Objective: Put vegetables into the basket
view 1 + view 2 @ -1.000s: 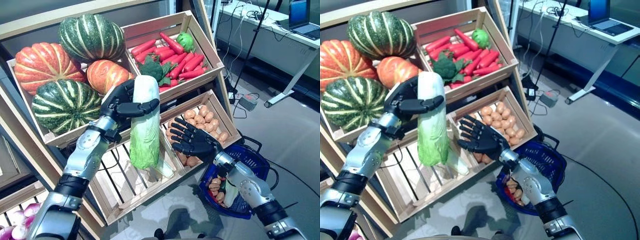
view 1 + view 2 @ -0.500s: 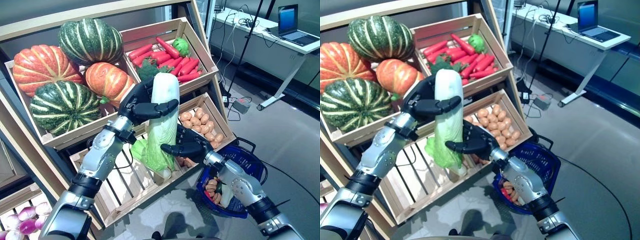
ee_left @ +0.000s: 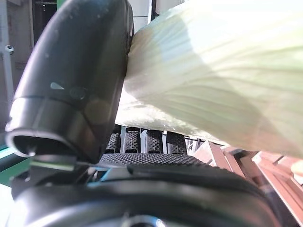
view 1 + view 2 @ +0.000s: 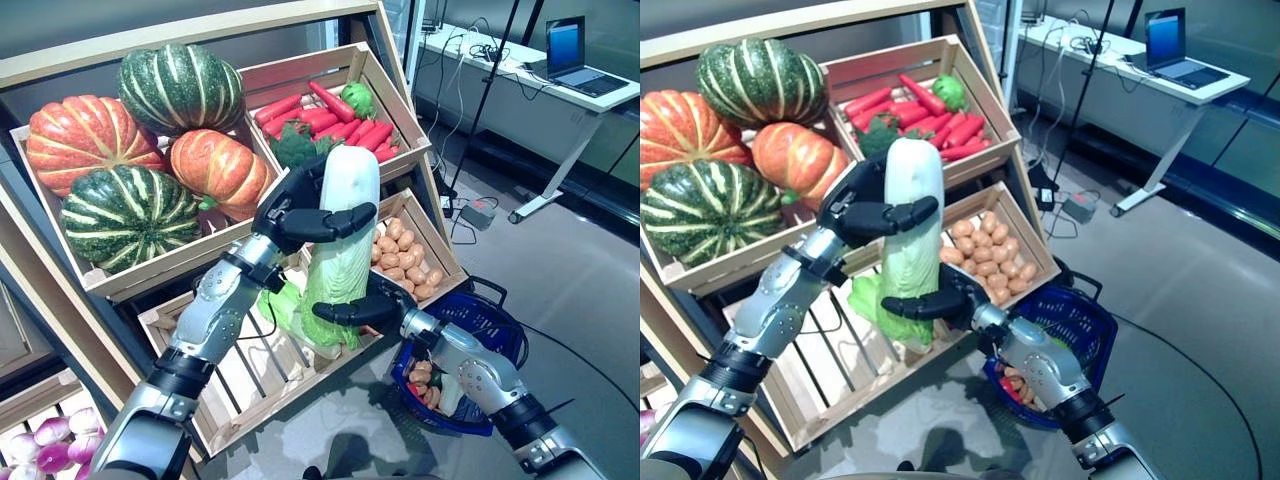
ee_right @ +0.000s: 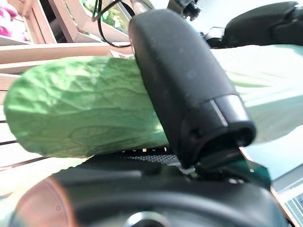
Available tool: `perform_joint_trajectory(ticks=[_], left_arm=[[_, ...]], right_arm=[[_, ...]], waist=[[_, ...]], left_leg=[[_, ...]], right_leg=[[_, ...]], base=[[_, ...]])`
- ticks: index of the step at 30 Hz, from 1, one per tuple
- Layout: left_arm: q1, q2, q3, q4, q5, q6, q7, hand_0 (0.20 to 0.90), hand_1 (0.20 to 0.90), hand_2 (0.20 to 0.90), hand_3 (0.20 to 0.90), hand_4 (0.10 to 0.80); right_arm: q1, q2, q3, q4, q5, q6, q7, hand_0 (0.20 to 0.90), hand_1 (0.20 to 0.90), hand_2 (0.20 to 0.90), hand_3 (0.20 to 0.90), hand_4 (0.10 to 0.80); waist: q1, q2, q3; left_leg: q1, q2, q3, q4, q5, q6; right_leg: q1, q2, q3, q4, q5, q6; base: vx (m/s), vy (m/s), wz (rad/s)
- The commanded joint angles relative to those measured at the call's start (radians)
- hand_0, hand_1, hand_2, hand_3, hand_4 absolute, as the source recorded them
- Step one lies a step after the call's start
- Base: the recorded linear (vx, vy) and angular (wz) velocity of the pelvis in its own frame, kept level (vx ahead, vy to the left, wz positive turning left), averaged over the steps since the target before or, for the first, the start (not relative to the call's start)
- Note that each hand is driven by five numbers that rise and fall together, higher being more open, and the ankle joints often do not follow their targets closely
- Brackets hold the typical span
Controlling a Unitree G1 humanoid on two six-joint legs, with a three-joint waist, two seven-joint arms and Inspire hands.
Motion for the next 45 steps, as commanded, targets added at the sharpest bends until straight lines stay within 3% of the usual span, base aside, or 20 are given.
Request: perform_joint_trajectory(ticks=[1, 9, 19, 20, 21, 25, 38, 39, 40, 41, 45], left_arm=[[-0.200, -0.098, -0.001, -0.058, -0.161, -0.093, -0.055, 0.300, 0.300, 0.300, 0.300, 0.400], [-0.173, -0.155, -0.055, -0.036, -0.140, -0.004, -0.083, 0.300, 0.300, 0.300, 0.300, 0.400], [-0.092, -0.185, -0.087, 0.063, -0.097, 0.066, -0.217, 0.300, 0.300, 0.300, 0.300, 0.400], [-0.081, -0.191, -0.093, 0.079, -0.088, 0.064, -0.231, 0.300, 0.300, 0.300, 0.300, 0.400], [-0.079, -0.192, -0.093, 0.081, -0.086, 0.064, -0.232, 0.300, 0.300, 0.300, 0.300, 0.400], [-0.048, -0.212, -0.097, 0.097, -0.060, 0.064, -0.266, 0.300, 0.300, 0.300, 0.300, 0.400], [-0.022, -0.213, -0.085, 0.098, -0.066, 0.049, -0.297, 0.300, 0.300, 0.300, 0.300, 0.400], [-0.021, -0.213, -0.085, 0.097, -0.067, 0.051, -0.298, 0.338, 0.338, 0.338, 0.338, 0.425], [-0.020, -0.212, -0.086, 0.095, -0.064, 0.057, -0.298, 0.545, 0.545, 0.545, 0.545, 0.563], [-0.019, -0.211, -0.084, 0.097, -0.068, 0.056, -0.299, 0.900, 0.900, 0.900, 0.900, 0.800], [-0.009, -0.211, -0.067, 0.096, -0.091, 0.042, -0.298, 0.900, 0.900, 0.900, 0.900, 0.800]], right_arm=[[-0.131, 0.116, 0.026, -0.018, 0.076, -0.050, 0.042, 0.900, 0.900, 0.900, 0.900, 0.800], [-0.191, 0.148, 0.000, -0.020, 0.071, -0.126, -0.023, 0.900, 0.900, 0.900, 0.900, 0.800], [-0.260, 0.115, -0.088, -0.053, 0.130, -0.194, -0.036, 0.900, 0.900, 0.900, 0.900, 0.800], [-0.272, 0.112, -0.102, -0.050, 0.161, -0.209, -0.032, 0.571, 0.571, 0.571, 0.571, 0.580], [-0.273, 0.113, -0.104, -0.049, 0.165, -0.212, -0.031, 0.300, 0.300, 0.300, 0.300, 0.400], [-0.273, 0.130, -0.134, -0.054, 0.254, -0.224, -0.022, 0.300, 0.300, 0.300, 0.300, 0.400], [-0.228, 0.147, -0.160, -0.032, 0.266, -0.240, -0.029, 0.300, 0.300, 0.300, 0.300, 0.400], [-0.227, 0.147, -0.161, -0.032, 0.266, -0.241, -0.031, 0.300, 0.300, 0.300, 0.300, 0.400], [-0.223, 0.145, -0.165, -0.032, 0.267, -0.240, -0.033, 0.300, 0.300, 0.300, 0.300, 0.400], [-0.220, 0.142, -0.169, -0.032, 0.270, -0.237, -0.036, 0.300, 0.300, 0.300, 0.300, 0.400], [-0.202, 0.137, -0.182, -0.025, 0.274, -0.229, -0.040, 0.300, 0.300, 0.300, 0.300, 0.400]], waist=[[0.012, -0.008, -0.103], [0.019, -0.011, -0.106], [0.024, -0.015, -0.108], [0.025, -0.015, -0.110], [0.025, -0.015, -0.110], [0.031, -0.016, -0.115], [0.030, -0.014, -0.114], [0.030, -0.014, -0.114], [0.028, -0.013, -0.113], [0.026, -0.013, -0.113], [0.024, -0.013, -0.113]], left_leg=[[0.045, -0.023, -0.008, 0.001, -0.142, -0.008], [0.048, -0.024, -0.016, 0.001, -0.145, -0.003], [0.054, -0.023, -0.013, 0.001, -0.150, 0.003], [0.053, -0.023, -0.012, 0.001, -0.151, 0.003], [0.053, -0.023, -0.013, 0.001, -0.151, 0.003], [0.053, -0.023, -0.017, 0.001, -0.154, 0.006], [0.052, -0.022, -0.014, 0.001, -0.152, 0.009], [0.052, -0.022, -0.013, 0.001, -0.152, 0.009], [0.052, -0.021, -0.012, 0.001, -0.153, 0.009], [0.052, -0.021, -0.011, 0.001, -0.152, 0.010], [0.053, -0.020, -0.007, 0.001, -0.153, 0.010]], right_leg=[[0.005, 0.034, -0.010, 0.001, -0.049, -0.068], [0.007, 0.036, -0.006, 0.001, -0.046, -0.067], [0.006, 0.036, 0.002, 0.001, -0.040, -0.064], [0.006, 0.036, 0.002, 0.001, -0.040, -0.064], [0.006, 0.036, 0.002, 0.001, -0.040, -0.064], [0.006, 0.035, 0.000, 0.001, -0.041, -0.064], [0.004, 0.034, 0.002, 0.001, -0.036, -0.064], [0.003, 0.034, 0.003, 0.001, -0.036, -0.064], [0.003, 0.034, 0.005, 0.001, -0.035, -0.064], [0.002, 0.034, 0.006, 0.001, -0.035, -0.064], [0.002, 0.034, 0.009, 0.001, -0.035, -0.064]], base=[[0.000, 0.000, 0.00], [0.000, 0.000, 0.00], [0.000, 0.000, 0.00], [0.000, 0.000, 0.00], [0.000, 0.000, 0.00], [0.000, 0.000, 0.00], [0.000, 0.000, 0.00], [0.000, 0.000, 0.00], [0.000, 0.000, 0.00], [0.000, 0.000, 0.00], [0.000, 0.000, 0.00]])
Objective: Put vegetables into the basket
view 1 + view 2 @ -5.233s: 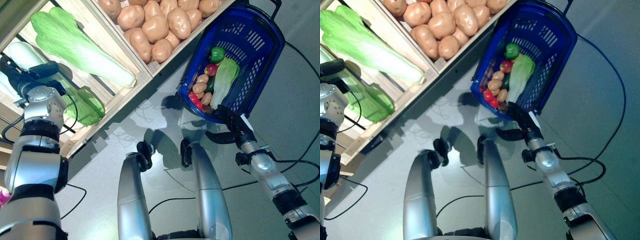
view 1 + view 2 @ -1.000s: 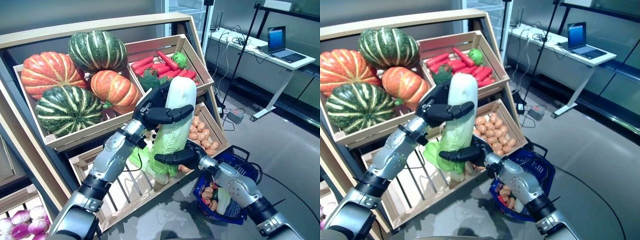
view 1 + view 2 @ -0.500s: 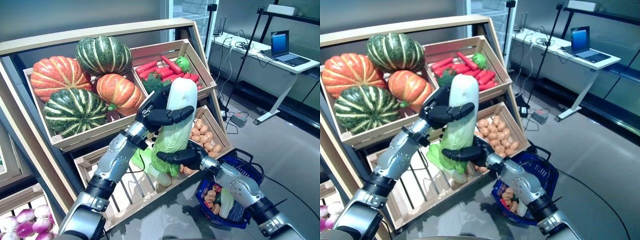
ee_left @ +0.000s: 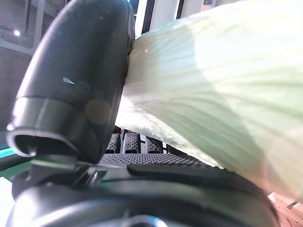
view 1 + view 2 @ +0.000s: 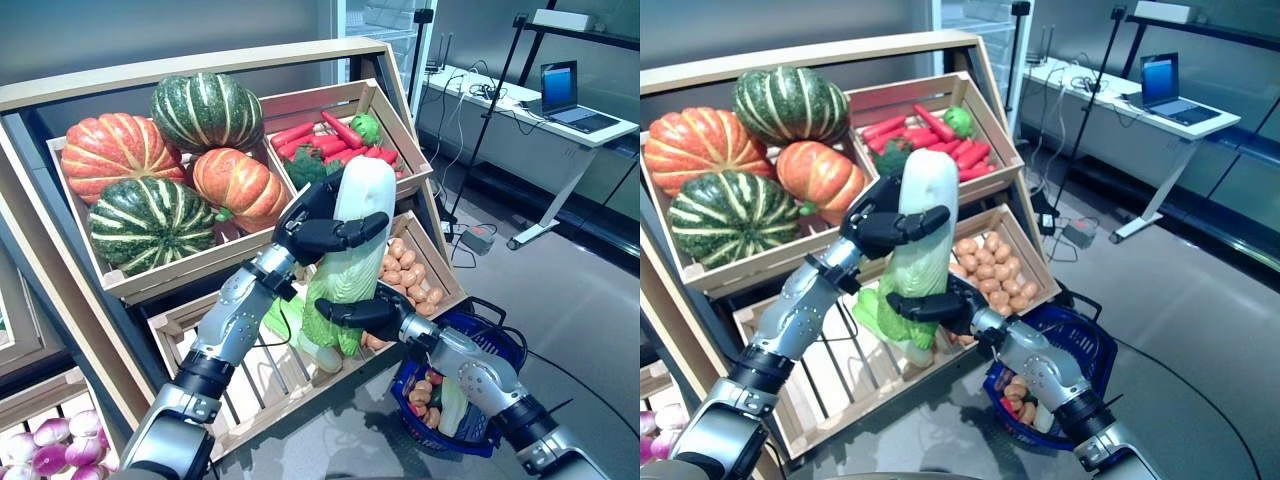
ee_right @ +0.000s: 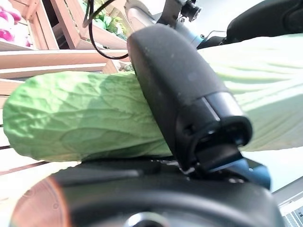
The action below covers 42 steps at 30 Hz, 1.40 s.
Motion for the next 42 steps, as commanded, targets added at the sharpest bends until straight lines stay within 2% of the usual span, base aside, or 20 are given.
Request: perform_joint_trajectory(ticks=[1, 10, 15, 20, 30, 36, 42], left_arm=[[-0.015, -0.083, -0.096, 0.018, -0.043, -0.024, -0.136, 0.900, 0.900, 0.900, 0.900, 0.800], [0.047, -0.051, -0.021, 0.016, -0.019, -0.049, -0.111, 0.900, 0.900, 0.900, 0.900, 0.800], [0.090, -0.012, 0.031, 0.026, -0.002, -0.065, -0.121, 0.900, 0.900, 0.900, 0.900, 0.800], [0.135, 0.015, 0.087, 0.027, 0.007, -0.075, -0.120, 0.900, 0.900, 0.900, 0.900, 0.800], [0.179, 0.047, 0.192, 0.076, 0.002, -0.121, -0.087, 0.900, 0.900, 0.900, 0.900, 0.800], [0.193, 0.045, 0.235, 0.129, 0.052, -0.145, 0.019, 0.900, 0.900, 0.900, 0.900, 0.800], [0.247, 0.006, 0.224, 0.167, 0.117, -0.141, 0.083, 0.900, 0.900, 0.900, 0.900, 0.800]], right_arm=[[-0.199, 0.156, -0.203, -0.024, 0.223, -0.219, -0.013, 0.300, 0.300, 0.300, 0.300, 0.400], [-0.071, 0.146, -0.252, 0.008, 0.218, -0.195, -0.009, 0.300, 0.300, 0.300, 0.300, 0.400], [0.032, 0.123, -0.287, 0.049, 0.202, -0.170, 0.007, 0.300, 0.300, 0.300, 0.300, 0.400], [0.133, 0.106, -0.340, 0.099, 0.184, -0.182, 0.017, 0.300, 0.300, 0.300, 0.300, 0.400], [0.212, 0.060, -0.457, 0.200, 0.160, -0.194, 0.011, 0.300, 0.300, 0.300, 0.300, 0.400], [0.216, 0.032, -0.527, 0.289, 0.069, -0.242, -0.077, 0.300, 0.300, 0.300, 0.300, 0.400], [0.184, -0.008, -0.557, 0.420, -0.035, -0.302, -0.221, 0.300, 0.300, 0.300, 0.300, 0.400]], waist=[[-0.001, -0.003, -0.049], [-0.011, -0.004, -0.044], [-0.021, -0.004, -0.039], [-0.032, -0.003, -0.029], [-0.047, -0.002, -0.016], [-0.047, -0.002, -0.005], [-0.024, -0.003, 0.014]], left_leg=[[0.050, -0.020, -0.004, 0.002, -0.155, 0.009], [0.049, -0.015, 0.008, 0.002, -0.154, 0.010], [0.050, -0.010, 0.022, 0.002, -0.152, 0.010], [0.050, -0.007, 0.033, 0.002, -0.151, 0.009], [0.044, 0.000, 0.049, 0.002, -0.150, 0.003], [0.044, 0.002, 0.046, 0.002, -0.149, -0.001], [0.040, 0.001, 0.028, 0.002, -0.148, -0.001]], right_leg=[[-0.003, 0.033, 0.009, 0.001, -0.035, -0.063], [-0.010, 0.034, 0.019, 0.001, -0.032, -0.062], [-0.014, 0.035, 0.027, 0.001, -0.030, -0.059], [-0.018, 0.036, 0.034, 0.001, -0.027, -0.057], [-0.027, 0.037, 0.043, 0.001, -0.025, -0.055], [-0.026, 0.039, 0.044, 0.001, -0.028, -0.059], [-0.028, 0.042, 0.039, 0.001, -0.031, -0.066]], base=[[0.000, 0.000, 0.00], [0.000, 0.000, 0.00], [0.000, 0.000, 0.00], [0.010, -0.002, -0.11], [0.017, -0.014, -0.06], [0.036, -0.039, -0.04], [0.029, -0.052, 0.00]])
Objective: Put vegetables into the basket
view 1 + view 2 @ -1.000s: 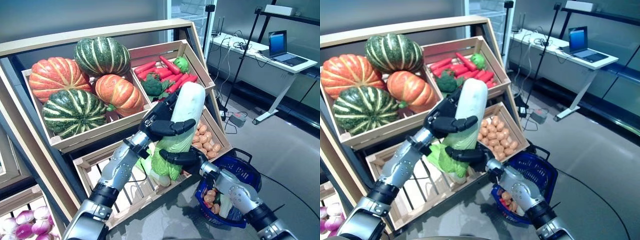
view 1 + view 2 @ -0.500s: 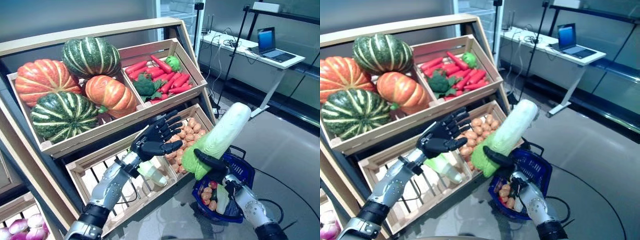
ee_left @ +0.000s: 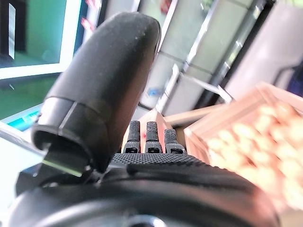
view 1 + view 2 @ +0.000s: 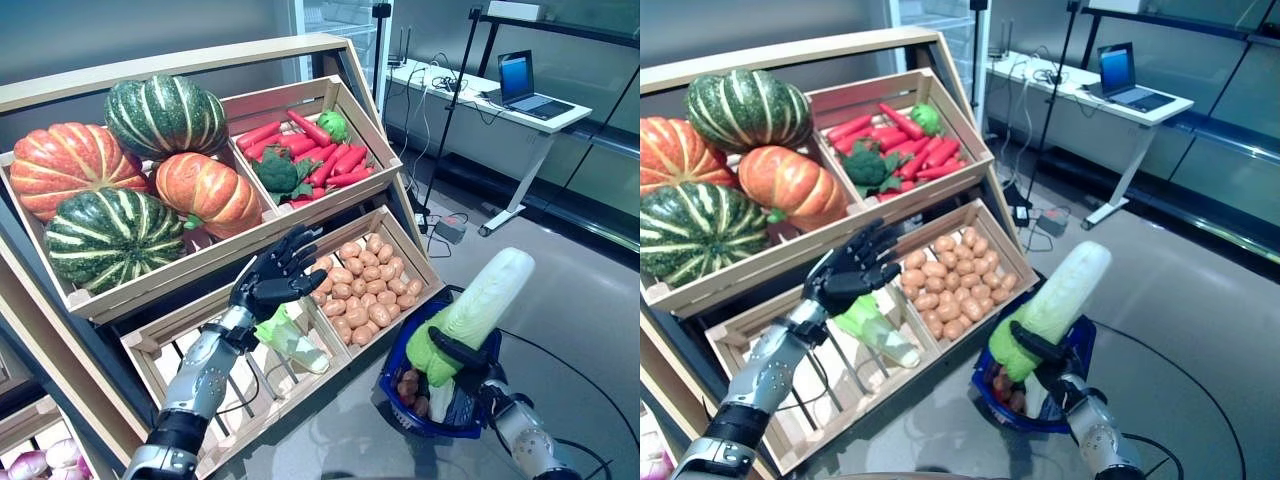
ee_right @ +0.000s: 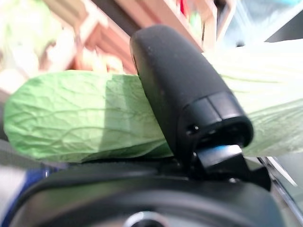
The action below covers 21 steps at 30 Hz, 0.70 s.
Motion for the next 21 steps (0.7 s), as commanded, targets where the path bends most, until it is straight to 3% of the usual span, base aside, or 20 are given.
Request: perform_joint_trajectory(ticks=[1, 15, 17, 18, 19, 21], left_arm=[[-0.057, -0.025, 0.052, 0.018, 0.033, -0.105, 0.013, 0.900, 0.900, 0.900, 0.900, 0.800], [0.013, -0.053, 0.026, 0.070, 0.010, -0.140, 0.128, 0.900, 0.900, 0.900, 0.900, 0.800], [0.014, -0.044, 0.018, 0.056, 0.029, -0.172, 0.131, 0.900, 0.900, 0.900, 0.900, 0.800], [0.010, -0.041, 0.014, 0.050, 0.031, -0.183, 0.131, 0.900, 0.900, 0.900, 0.900, 0.800], [-0.002, -0.035, 0.008, 0.037, 0.043, -0.209, 0.131, 0.900, 0.900, 0.900, 0.900, 0.800], [-0.043, -0.024, -0.008, 0.023, 0.053, -0.258, 0.163, 0.900, 0.900, 0.900, 0.900, 0.800]], right_arm=[[-0.154, -0.047, -0.104, 0.034, -0.046, -0.151, -0.066, 0.300, 0.300, 0.300, 0.300, 0.400], [-0.283, -0.099, -0.135, 0.299, -0.091, -0.171, -0.278, 0.300, 0.300, 0.300, 0.300, 0.400], [-0.316, -0.113, -0.133, 0.317, -0.109, -0.165, -0.289, 0.300, 0.300, 0.300, 0.300, 0.400], [-0.326, -0.118, -0.128, 0.318, -0.111, -0.168, -0.296, 0.300, 0.300, 0.300, 0.300, 0.400], [-0.349, -0.128, -0.111, 0.321, -0.124, -0.176, -0.309, 0.300, 0.300, 0.300, 0.300, 0.400], [-0.417, -0.147, -0.061, 0.329, -0.120, -0.191, -0.341, 0.300, 0.300, 0.300, 0.300, 0.400]], waist=[[0.033, 0.000, 0.019], [0.109, 0.002, 0.072], [0.111, -0.005, 0.102], [0.117, -0.008, 0.121], [0.125, -0.003, 0.164], [0.125, 0.018, 0.234]], left_leg=[[0.047, -0.005, -0.031, 0.009, -0.143, -0.003], [0.034, 0.006, -0.060, 0.017, -0.126, -0.015], [-0.040, 0.015, -0.022, 0.194, -0.177, -0.024], [-0.086, 0.017, -0.031, 0.281, -0.182, -0.028], [-0.185, 0.023, -0.064, 0.424, -0.185, -0.037], [-0.287, 0.014, -0.143, 0.457, -0.145, -0.053]], right_leg=[[0.013, 0.041, -0.025, 0.006, -0.044, -0.072], [0.013, 0.047, -0.059, 0.006, -0.047, -0.092], [-0.020, 0.036, -0.056, 0.062, -0.066, -0.106], [-0.035, 0.032, -0.056, 0.092, -0.070, -0.113], [-0.069, 0.034, -0.057, 0.149, -0.080, -0.127], [-0.132, 0.041, -0.046, 0.229, -0.097, -0.137]], base=[[0.049, -0.070, 0.01], [0.043, -0.079, 0.06], [-0.009, -0.058, 0.00], [-0.148, -0.053, 0.01], [-0.186, -0.036, 0.00], [-0.268, 0.039, 0.02]])
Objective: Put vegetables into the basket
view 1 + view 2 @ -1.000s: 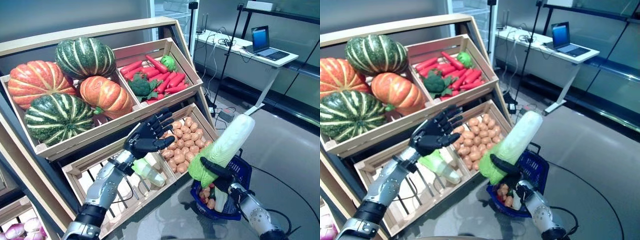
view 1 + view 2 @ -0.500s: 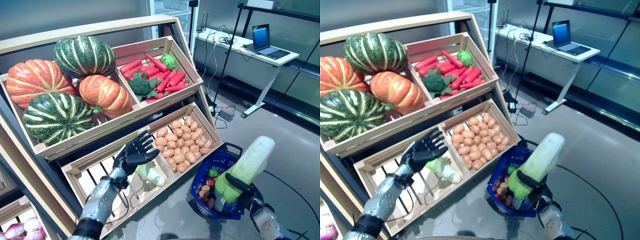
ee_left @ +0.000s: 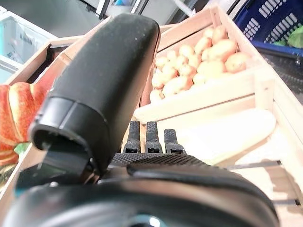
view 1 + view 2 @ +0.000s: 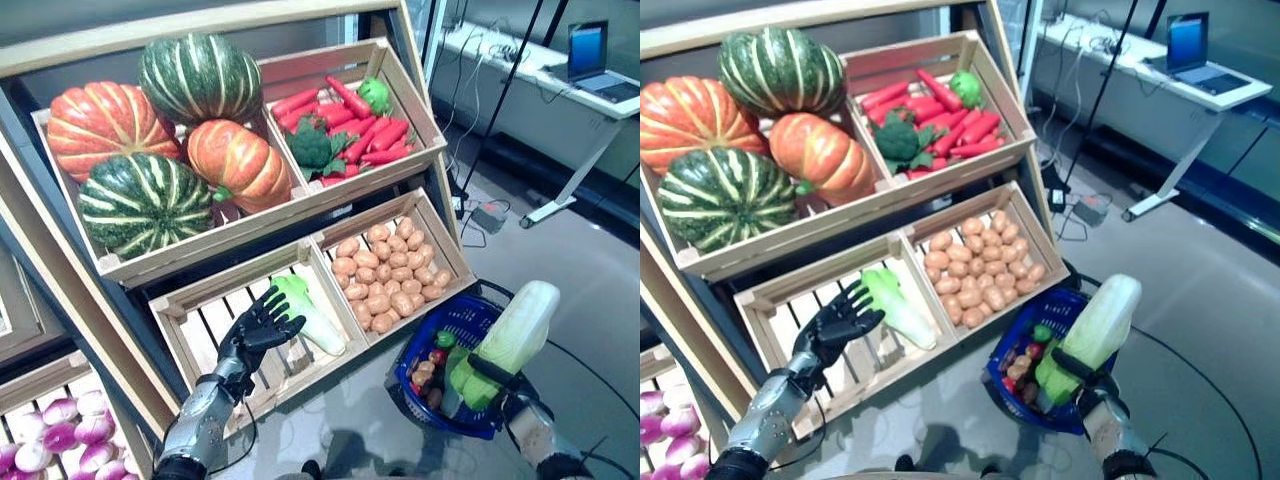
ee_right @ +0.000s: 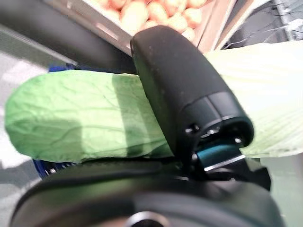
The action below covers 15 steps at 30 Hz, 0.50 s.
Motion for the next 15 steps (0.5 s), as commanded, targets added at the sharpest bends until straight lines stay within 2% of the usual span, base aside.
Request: perform_joint_trajectory(ticks=[1, 3, 5, 7, 10, 15], left_arm=[[-0.170, 0.021, -0.017, -0.088, -0.003, -0.200, 0.037, 0.900, 0.900, 0.900, 0.900, 0.800], [-0.224, 0.046, -0.032, -0.100, -0.026, -0.207, 0.073, 0.900, 0.900, 0.900, 0.900, 0.800], [-0.281, 0.045, -0.058, -0.107, -0.030, -0.246, 0.131, 0.900, 0.900, 0.900, 0.900, 0.800], [-0.299, 0.038, -0.053, -0.109, -0.020, -0.286, 0.171, 0.900, 0.900, 0.900, 0.900, 0.800], [-0.332, 0.047, -0.063, -0.146, -0.022, -0.307, 0.234, 0.900, 0.900, 0.900, 0.900, 0.800], [-0.377, 0.070, -0.049, -0.178, -0.045, -0.297, 0.248, 0.900, 0.900, 0.900, 0.900, 0.800]], right_arm=[[-0.242, -0.131, 0.000, -0.019, -0.023, -0.145, -0.080, 0.300, 0.300, 0.300, 0.300, 0.400], [-0.313, -0.147, 0.014, 0.007, -0.007, -0.155, -0.084, 0.300, 0.300, 0.300, 0.300, 0.400], [-0.366, -0.152, 0.025, 0.002, 0.004, -0.174, -0.082, 0.300, 0.300, 0.300, 0.300, 0.400], [-0.418, -0.168, 0.023, 0.018, -0.009, -0.157, -0.062, 0.300, 0.300, 0.300, 0.300, 0.400], [-0.472, -0.193, 0.035, 0.055, 0.021, -0.153, -0.080, 0.300, 0.300, 0.300, 0.300, 0.400], [-0.501, -0.206, 0.032, 0.106, 0.069, -0.156, -0.076, 0.300, 0.300, 0.300, 0.300, 0.400]], waist=[[0.005, 0.037, 0.116], [0.001, 0.046, 0.147], [0.002, 0.063, 0.197], [0.013, 0.069, 0.223], [0.016, 0.076, 0.258], [0.023, 0.079, 0.275]], left_leg=[[-0.115, -0.003, -0.107, 0.127, -0.084, -0.039], [-0.120, -0.018, -0.091, 0.073, -0.090, -0.012], [-0.168, -0.021, -0.074, 0.094, -0.092, -0.011], [-0.201, -0.012, -0.024, 0.124, -0.102, -0.009], [-0.298, -0.022, -0.034, 0.236, -0.135, -0.002], [-0.404, -0.028, -0.036, 0.351, -0.182, 0.005]], right_leg=[[-0.076, 0.051, -0.011, 0.182, -0.095, -0.115], [-0.130, 0.033, -0.022, 0.208, -0.102, -0.106], [-0.233, -0.004, -0.081, 0.282, -0.104, -0.087], [-0.294, -0.036, -0.150, 0.338, -0.106, -0.067], [-0.374, -0.040, -0.119, 0.409, -0.117, -0.076], [-0.469, -0.048, -0.129, 0.520, -0.160, -0.091]], base=[[-0.277, 0.144, 0.01], [-0.198, 0.183, -0.09], [-0.226, 0.189, -0.22], [-0.128, 0.160, -0.71], [-0.112, 0.044, -0.68], [-0.053, -0.055, 0.13]])
